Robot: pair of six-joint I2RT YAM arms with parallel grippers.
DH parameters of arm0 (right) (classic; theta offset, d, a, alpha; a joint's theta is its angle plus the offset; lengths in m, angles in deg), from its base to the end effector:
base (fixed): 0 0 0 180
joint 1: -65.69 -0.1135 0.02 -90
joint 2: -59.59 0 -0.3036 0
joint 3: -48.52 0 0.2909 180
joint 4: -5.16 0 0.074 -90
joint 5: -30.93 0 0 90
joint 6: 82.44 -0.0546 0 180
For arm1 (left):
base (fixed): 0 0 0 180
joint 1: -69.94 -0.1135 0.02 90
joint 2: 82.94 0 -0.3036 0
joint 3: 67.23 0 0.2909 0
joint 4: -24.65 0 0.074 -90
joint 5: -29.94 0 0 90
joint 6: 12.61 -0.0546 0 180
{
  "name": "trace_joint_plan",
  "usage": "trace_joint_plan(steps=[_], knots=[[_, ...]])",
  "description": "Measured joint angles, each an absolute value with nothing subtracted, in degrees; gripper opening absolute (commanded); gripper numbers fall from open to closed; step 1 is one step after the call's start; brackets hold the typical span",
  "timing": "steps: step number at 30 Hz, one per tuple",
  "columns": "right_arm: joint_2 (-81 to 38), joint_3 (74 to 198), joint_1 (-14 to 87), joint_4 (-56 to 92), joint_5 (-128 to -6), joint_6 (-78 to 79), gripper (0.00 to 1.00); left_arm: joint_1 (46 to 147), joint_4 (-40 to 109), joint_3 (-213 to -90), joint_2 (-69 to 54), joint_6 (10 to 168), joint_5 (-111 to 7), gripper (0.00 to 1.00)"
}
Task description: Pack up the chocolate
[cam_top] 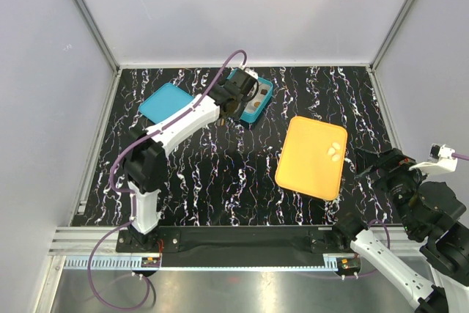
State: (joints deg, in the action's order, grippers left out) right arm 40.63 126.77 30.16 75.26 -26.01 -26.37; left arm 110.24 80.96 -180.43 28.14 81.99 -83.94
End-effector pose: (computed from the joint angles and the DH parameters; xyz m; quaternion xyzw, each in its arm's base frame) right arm 0.0165 -0.0248 0.4398 0.1710 0.7412 0.1679 0.6271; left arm 0.3898 -0.3016 0.3070 0.2248 0.9057 0.0671 0.3532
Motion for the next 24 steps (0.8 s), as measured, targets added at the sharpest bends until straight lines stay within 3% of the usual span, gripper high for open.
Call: trace_joint_plan(steps=[9, 16, 24], knots=[[40.6, 126.9, 30.2, 75.3, -26.1, -26.4, 1.00, 113.6, 80.7, -180.7, 23.4, 82.1, -82.9, 0.49], [40.4, 127.6, 30.2, 75.3, -26.7, -26.9, 1.00, 125.6, 74.5, -180.7, 17.3, 82.4, -81.0, 0.50], [40.2, 129.7, 30.2, 75.7, -27.0, -27.0, 1.00, 135.8, 70.5, -181.1, 21.8, 82.5, -79.6, 0.50]])
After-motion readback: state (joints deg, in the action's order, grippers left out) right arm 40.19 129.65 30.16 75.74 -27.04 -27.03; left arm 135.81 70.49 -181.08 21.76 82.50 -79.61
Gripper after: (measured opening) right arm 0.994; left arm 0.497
